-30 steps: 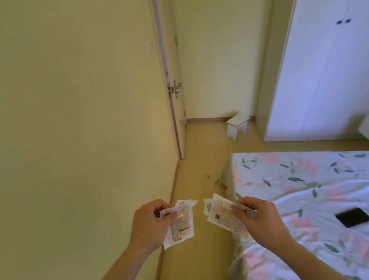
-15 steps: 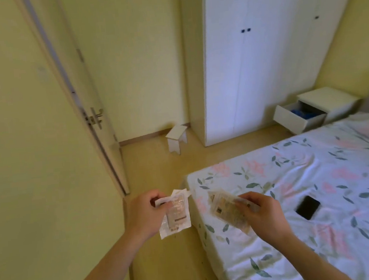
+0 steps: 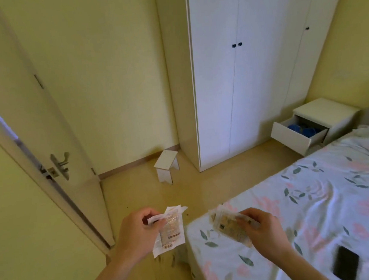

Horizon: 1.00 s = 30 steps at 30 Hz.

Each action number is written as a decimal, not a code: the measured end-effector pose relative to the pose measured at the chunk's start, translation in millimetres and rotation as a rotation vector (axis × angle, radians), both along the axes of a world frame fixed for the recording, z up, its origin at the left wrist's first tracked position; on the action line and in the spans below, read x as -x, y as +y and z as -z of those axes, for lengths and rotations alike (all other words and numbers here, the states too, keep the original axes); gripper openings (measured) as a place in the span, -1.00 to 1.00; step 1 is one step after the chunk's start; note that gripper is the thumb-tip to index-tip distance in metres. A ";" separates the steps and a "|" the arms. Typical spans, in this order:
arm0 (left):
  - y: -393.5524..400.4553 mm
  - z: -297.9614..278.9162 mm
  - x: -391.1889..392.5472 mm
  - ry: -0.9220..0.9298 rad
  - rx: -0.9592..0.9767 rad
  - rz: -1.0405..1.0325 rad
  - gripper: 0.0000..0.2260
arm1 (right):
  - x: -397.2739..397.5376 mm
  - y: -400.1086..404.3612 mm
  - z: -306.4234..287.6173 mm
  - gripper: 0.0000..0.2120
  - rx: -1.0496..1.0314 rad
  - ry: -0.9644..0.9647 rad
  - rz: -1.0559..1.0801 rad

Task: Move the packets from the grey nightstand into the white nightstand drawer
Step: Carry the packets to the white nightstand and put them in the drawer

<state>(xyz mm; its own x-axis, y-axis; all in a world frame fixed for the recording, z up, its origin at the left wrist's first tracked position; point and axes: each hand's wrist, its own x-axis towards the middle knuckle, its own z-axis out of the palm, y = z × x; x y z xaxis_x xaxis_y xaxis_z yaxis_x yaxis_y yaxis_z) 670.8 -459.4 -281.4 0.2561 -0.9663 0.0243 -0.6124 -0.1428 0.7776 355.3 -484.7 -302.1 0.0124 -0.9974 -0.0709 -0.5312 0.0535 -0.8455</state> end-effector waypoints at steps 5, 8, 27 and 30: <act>-75.5 -1.9 -65.2 0.041 0.027 -0.069 -0.85 | -67.9 -109.4 -16.3 -0.82 0.050 0.022 -0.090; -125.6 1.6 -107.5 0.050 0.017 -0.102 -0.86 | -114.2 -169.1 -21.1 -0.81 0.061 0.019 -0.139; -493.2 12.8 -231.6 0.044 -0.065 0.290 -0.85 | -244.0 -402.8 8.5 -0.82 0.042 0.057 0.280; -548.0 14.8 -219.3 0.033 -0.053 0.347 -0.86 | -235.0 -444.2 15.1 -0.86 0.060 0.048 0.350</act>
